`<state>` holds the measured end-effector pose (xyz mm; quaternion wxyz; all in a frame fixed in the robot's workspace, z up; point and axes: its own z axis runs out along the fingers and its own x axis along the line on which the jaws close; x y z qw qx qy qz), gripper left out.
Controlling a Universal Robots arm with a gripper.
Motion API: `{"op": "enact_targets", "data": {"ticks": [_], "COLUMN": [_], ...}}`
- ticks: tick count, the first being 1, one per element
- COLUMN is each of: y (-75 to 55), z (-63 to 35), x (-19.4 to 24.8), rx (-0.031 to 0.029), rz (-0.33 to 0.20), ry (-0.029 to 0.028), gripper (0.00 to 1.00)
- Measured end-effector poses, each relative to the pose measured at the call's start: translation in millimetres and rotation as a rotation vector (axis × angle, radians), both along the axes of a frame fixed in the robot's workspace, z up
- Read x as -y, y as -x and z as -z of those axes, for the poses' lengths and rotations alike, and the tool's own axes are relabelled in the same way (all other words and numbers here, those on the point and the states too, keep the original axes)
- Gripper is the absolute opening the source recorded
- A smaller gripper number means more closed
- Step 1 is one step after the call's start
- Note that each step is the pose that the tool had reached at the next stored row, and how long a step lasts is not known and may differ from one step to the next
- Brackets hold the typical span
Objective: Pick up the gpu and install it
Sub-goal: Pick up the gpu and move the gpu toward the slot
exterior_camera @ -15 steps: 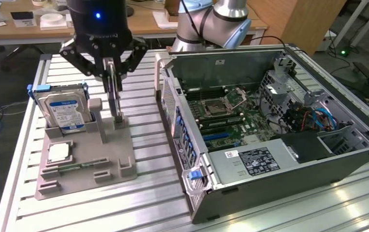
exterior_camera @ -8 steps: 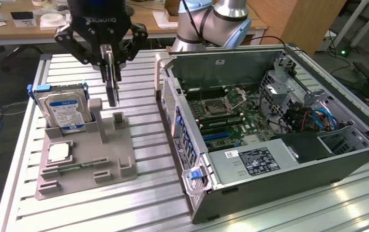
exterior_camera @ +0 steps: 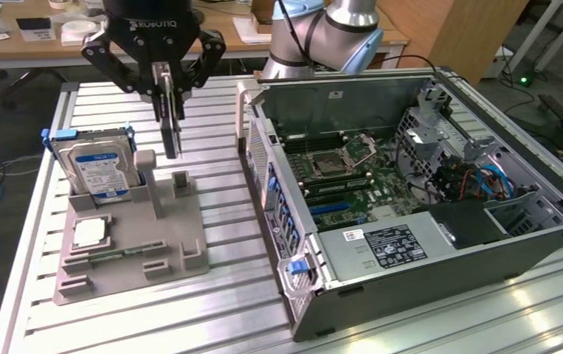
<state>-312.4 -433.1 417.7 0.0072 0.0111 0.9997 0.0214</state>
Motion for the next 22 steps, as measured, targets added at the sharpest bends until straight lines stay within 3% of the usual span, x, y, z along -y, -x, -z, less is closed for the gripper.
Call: {"op": "enact_targets", "data": {"ticks": [8, 22], "y": [-10.6, -45.8], "z": [0.1, 0.2], "x": [0.0, 0.0], "rx": [0.0002, 0.0002], "rz": [0.000, 0.000], "ry": [-0.0001, -0.0001], "gripper": [0.28, 0.28]}}
